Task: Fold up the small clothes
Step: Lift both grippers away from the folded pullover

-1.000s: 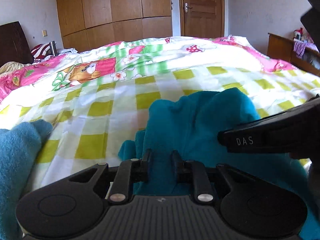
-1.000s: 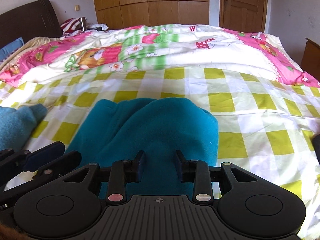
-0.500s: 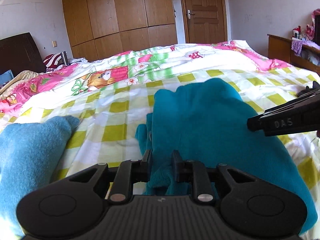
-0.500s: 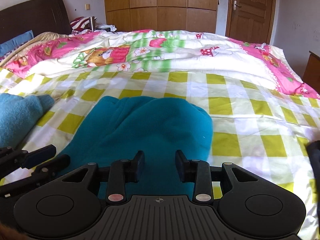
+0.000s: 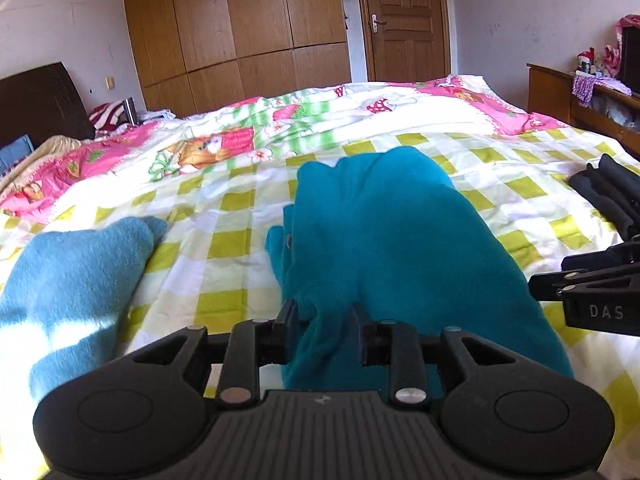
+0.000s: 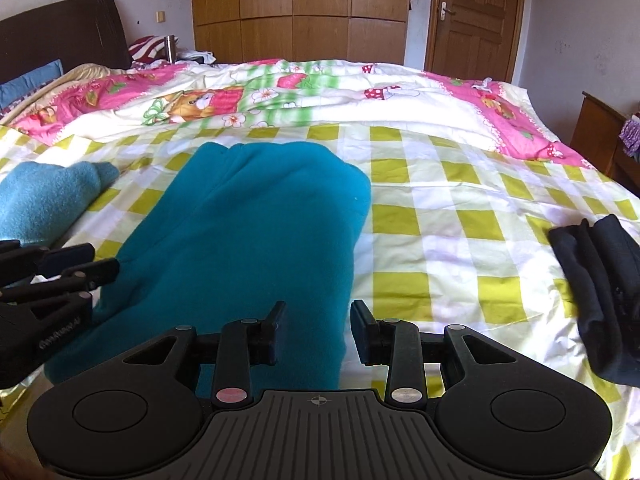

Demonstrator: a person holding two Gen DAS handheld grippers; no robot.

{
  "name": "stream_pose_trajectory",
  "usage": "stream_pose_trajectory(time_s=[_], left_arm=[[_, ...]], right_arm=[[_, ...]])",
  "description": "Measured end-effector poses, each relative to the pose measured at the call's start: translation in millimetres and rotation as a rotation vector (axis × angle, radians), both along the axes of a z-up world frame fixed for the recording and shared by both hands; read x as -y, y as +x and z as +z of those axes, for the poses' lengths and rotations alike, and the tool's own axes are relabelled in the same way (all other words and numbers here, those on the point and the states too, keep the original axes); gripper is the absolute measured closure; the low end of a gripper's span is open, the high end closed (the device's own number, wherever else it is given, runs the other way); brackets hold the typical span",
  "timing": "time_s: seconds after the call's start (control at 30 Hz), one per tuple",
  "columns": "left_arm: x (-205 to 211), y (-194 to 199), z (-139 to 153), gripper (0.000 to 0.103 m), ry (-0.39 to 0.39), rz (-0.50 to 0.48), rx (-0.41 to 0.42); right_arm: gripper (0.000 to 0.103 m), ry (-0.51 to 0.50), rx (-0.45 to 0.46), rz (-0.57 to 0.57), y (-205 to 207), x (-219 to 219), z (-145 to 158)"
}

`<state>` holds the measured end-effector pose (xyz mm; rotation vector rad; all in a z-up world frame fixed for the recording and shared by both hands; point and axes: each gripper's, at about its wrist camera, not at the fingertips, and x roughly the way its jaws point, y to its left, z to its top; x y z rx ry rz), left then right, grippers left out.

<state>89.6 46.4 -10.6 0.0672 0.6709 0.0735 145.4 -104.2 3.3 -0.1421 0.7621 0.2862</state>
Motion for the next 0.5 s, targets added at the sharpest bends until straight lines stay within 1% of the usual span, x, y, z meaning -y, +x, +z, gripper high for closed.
stream_pose_trajectory(time_s=[0.03, 0.07, 0.1, 0.17, 0.23, 0.3, 0.5], left_arm=[[3, -2, -7, 0.061, -0.023, -0.012, -0.030], [5, -4, -15, 0.061, -0.028, -0.020, -0.059], [10, -4, -25, 0.061, -0.007, -0.024, -0.091], [17, -6, -38, 0.061, 0.037, -0.034, -0.119], [20, -6, -37, 0.061, 0.053, -0.036, -0.117], [20, -7, -31, 0.061, 0.034, -0.028, -0.112], [19, -18, -23, 0.060, -0.015, -0.017, -0.116]], right_arm=[[0.069, 0.001, -0.008, -0.006, -4, 3, -2], [0.069, 0.002, -0.019, -0.011, -8, 5, -5], [0.069, -0.001, -0.032, -0.013, -11, 6, -9], [0.069, -0.026, -0.061, -0.019, -16, 5, -21], [0.069, -0.044, -0.085, -0.029, -23, 7, -34], [0.069, -0.043, -0.091, -0.037, -30, 10, -38], [0.069, -0.013, -0.059, -0.052, -49, 19, -28]])
